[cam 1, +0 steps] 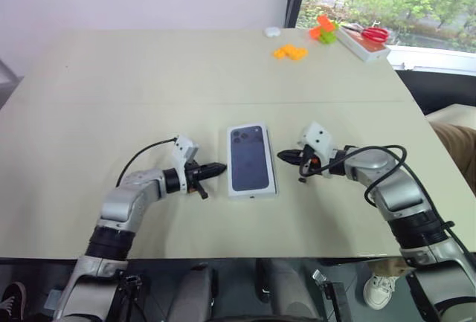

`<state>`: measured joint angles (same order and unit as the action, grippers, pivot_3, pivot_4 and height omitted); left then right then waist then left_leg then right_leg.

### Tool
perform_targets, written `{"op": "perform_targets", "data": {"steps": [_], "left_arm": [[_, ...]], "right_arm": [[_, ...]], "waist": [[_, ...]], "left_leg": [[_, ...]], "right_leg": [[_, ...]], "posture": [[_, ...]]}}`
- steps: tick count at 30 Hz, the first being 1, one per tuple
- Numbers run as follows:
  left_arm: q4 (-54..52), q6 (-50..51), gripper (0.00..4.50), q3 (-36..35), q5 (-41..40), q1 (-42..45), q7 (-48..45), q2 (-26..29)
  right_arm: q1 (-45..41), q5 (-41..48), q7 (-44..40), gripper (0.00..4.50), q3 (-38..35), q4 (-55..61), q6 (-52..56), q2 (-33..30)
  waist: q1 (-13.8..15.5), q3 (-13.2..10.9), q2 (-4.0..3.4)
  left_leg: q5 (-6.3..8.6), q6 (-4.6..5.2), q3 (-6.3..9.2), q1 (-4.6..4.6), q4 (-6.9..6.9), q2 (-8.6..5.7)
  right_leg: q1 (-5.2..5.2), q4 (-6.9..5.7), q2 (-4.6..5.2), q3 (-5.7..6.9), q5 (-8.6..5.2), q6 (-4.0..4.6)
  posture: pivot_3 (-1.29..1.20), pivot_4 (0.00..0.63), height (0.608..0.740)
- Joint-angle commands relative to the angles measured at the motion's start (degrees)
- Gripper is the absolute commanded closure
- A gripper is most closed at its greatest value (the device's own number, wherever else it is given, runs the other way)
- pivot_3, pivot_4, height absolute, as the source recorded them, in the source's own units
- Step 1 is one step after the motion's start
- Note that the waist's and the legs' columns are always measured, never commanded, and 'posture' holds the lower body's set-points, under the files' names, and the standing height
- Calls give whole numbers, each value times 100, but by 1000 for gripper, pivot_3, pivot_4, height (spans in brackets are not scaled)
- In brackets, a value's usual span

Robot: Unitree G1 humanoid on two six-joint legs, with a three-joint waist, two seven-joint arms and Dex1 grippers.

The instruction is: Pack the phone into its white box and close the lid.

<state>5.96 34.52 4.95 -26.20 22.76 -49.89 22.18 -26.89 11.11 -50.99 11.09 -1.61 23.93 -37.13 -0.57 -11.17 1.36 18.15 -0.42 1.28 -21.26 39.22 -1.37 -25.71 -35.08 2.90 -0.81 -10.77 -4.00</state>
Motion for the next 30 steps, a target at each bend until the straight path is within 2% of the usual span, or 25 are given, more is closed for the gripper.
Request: {"op": "perform_targets", "data": {"steps": [1,14,30], "left_arm": [[50,-42,4500,75,44,126,22,-168],[-708,423,4500,-171,-255,47,51,-179],[-741,520,4500,-199,-350,65,195,-303]], "right_arm": [[54,-98,-38,4465,-49,215,-178,-22],[108,-295,-107,4465,-70,153,-309,-10],[154,-574,-173,4465,-23,122,-477,-65]], "waist": [[5,0,0],[-2,0,0],[-5,0,0]], "left_leg": [[0,0,1,1,1,0],[0,-1,6,2,2,-1],[-1,-2,5,4,2,0]], "right_leg": [[2,0,0,0,0,0],[7,2,1,2,0,0],[7,1,-1,2,0,0]], "posture": [[0,150,740],[0,150,740],[0,150,740]]}}
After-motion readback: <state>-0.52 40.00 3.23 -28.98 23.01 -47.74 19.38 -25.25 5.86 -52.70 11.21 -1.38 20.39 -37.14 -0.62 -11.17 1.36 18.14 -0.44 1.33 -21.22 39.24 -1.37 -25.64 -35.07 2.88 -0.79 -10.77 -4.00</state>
